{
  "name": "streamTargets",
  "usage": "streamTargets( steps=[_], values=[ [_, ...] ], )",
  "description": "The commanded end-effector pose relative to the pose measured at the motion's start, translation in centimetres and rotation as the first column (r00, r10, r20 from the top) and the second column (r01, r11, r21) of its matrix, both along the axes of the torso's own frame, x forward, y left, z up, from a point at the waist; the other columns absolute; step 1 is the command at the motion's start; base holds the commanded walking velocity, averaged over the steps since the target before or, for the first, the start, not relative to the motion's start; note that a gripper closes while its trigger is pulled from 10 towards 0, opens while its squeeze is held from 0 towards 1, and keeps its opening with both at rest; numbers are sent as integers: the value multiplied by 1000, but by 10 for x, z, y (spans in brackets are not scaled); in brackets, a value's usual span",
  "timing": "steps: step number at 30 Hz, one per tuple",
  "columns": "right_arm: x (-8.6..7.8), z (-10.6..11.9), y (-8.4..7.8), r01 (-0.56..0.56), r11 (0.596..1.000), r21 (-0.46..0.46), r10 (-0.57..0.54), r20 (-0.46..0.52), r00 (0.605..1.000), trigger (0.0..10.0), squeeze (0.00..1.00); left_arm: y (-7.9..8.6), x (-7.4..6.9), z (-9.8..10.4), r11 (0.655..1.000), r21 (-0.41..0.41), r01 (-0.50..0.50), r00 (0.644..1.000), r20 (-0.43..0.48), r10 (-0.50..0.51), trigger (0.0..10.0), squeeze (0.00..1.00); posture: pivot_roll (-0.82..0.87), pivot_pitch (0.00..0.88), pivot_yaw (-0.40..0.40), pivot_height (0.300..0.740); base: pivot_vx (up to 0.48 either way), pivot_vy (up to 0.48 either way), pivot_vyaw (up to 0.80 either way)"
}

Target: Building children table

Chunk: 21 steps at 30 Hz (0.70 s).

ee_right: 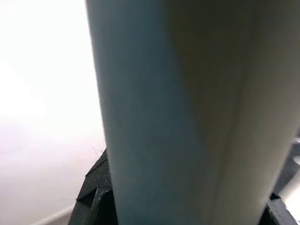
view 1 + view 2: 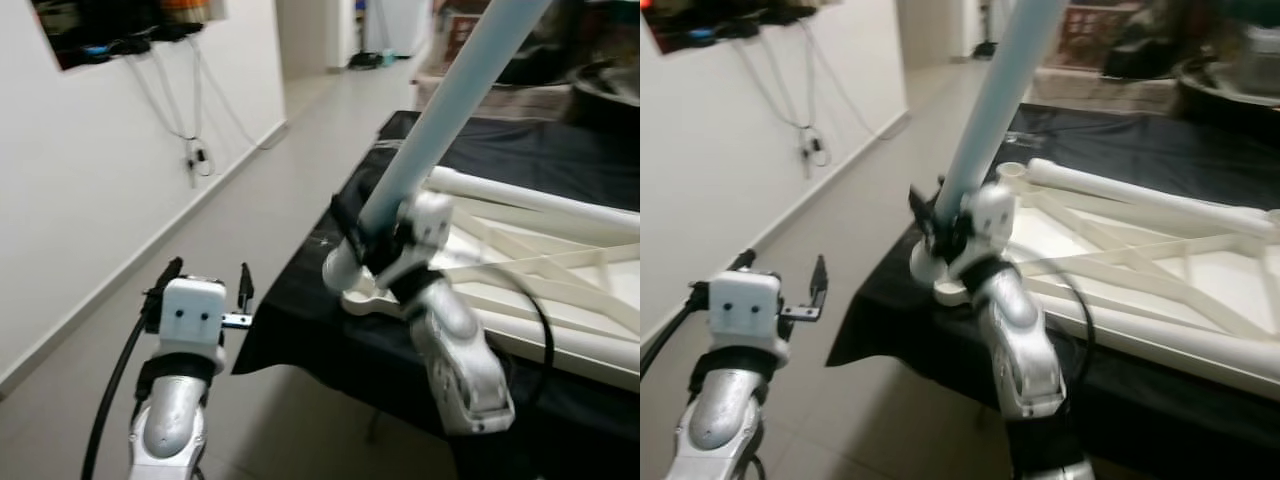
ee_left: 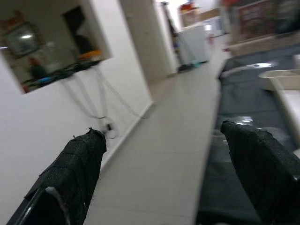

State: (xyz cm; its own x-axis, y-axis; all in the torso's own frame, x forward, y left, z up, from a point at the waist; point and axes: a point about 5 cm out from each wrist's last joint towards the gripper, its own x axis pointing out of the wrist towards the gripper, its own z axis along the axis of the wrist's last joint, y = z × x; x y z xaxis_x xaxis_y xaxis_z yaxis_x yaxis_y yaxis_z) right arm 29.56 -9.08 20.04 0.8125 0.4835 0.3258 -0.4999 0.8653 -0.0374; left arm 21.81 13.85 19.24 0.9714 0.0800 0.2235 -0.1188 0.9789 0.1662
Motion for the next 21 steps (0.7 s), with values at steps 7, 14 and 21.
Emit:
streamTargets(
  steps=[7,14,21],
  values=[
    [-7,6,5,20,1000,-7,-20,55,998,10000,0,-5,-1,-3,1000,3,8,1000,-8,-8,10000,0,-13,0,28,740,0,0,-800],
    [-10,19,17,23,998,65,-28,70,997,10000,0,-2,6,9,1000,4,-18,999,41,18,10000,0,-8,0,18,740,0,0,0],
    [0,28,13,58,995,81,-65,89,994,10000,0,7,6,20,997,26,-71,994,88,68,10000,0,1,0,13,740,0,0,0]
  ],
)
